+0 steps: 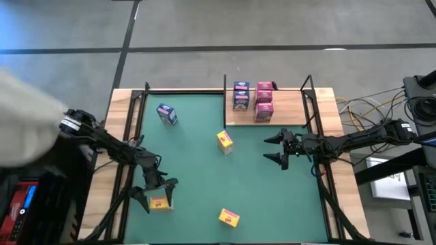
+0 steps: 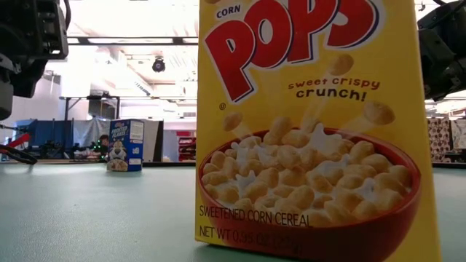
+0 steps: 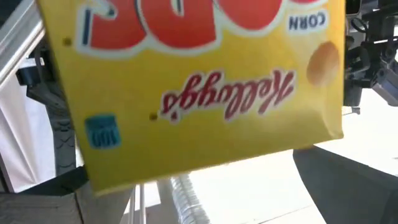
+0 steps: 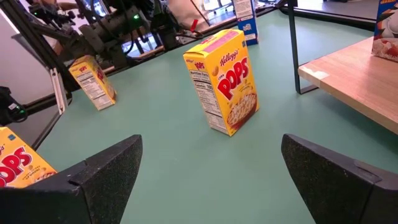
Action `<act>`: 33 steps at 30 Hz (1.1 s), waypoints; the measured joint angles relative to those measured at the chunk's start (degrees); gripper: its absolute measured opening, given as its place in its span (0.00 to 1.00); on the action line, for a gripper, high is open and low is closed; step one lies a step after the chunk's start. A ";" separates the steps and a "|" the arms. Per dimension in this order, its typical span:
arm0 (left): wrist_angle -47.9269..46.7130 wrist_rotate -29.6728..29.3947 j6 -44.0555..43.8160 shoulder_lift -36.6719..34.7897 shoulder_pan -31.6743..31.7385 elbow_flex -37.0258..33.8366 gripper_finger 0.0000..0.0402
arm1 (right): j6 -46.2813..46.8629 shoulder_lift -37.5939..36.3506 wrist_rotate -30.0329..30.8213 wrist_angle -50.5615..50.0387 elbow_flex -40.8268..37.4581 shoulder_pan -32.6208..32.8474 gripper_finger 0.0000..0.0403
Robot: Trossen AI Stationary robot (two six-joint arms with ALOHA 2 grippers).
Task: Stack cereal on shelf
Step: Adjust the bottom left yellow cereal box, then put the right yellow cereal box onto the shelf
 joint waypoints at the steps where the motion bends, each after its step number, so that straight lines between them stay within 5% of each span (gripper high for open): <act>1: -0.06 0.00 -0.29 -0.46 0.00 -0.09 0.99 | 0.00 0.00 0.01 0.00 0.00 0.00 0.93; 18: -3.76 1.64 2.02 -4.08 0.02 5.52 0.99 | 0.00 0.00 0.00 0.00 0.00 -0.01 0.93; 33: -44.76 12.04 37.48 -4.19 6.80 23.53 0.99 | 0.00 0.00 0.00 0.00 0.02 0.00 0.93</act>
